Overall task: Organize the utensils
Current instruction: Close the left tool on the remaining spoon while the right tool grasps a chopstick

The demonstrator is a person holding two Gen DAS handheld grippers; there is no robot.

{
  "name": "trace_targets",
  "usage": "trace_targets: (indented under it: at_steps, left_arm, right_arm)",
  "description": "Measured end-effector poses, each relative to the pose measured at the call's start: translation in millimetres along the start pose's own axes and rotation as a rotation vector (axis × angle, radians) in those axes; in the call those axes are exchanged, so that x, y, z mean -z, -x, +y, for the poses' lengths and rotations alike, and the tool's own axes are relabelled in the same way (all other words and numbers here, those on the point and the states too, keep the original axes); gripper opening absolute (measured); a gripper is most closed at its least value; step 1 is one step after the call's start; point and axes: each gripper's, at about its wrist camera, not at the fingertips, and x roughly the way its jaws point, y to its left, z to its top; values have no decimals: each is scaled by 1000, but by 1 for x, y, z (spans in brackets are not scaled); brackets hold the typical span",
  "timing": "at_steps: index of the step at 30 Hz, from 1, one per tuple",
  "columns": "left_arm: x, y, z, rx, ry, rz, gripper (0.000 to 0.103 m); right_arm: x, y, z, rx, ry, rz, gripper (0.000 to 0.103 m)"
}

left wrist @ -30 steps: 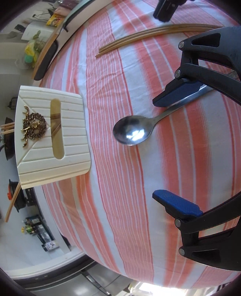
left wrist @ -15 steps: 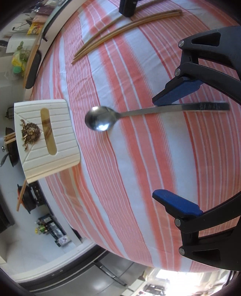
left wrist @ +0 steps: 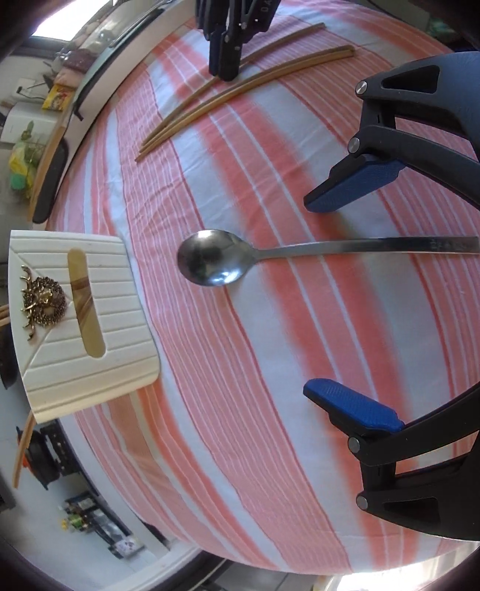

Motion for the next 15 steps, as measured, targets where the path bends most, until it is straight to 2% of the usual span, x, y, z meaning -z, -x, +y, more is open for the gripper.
trace_targets:
  at_steps: [5,9,10,12,13,15]
  left_arm:
    - [-25,-17,-2,30,65,19,79]
    - [-31,-20,-11,35,83,8,75]
    - [-32,-21,-14,33,80,0,71]
    - [-38,-22,-19,35,76,-21,54]
    - [-41,-23,-20,41,74,-32,36]
    - [-46,-26,-18,63,86,-37,36]
  right_arm:
    - [-30,-16,-12,-44,-35,6,13]
    - [-56,-31,-17,-64,-47,14,12]
    - [-61,-34,-17,-57,-44,15,10]
    - [-70,-40,-17,-57,-45,15,10]
    - [-75,-42,-18,-60,-51,16,10]
    - [-82,-46,-22,-68,-76,12,7]
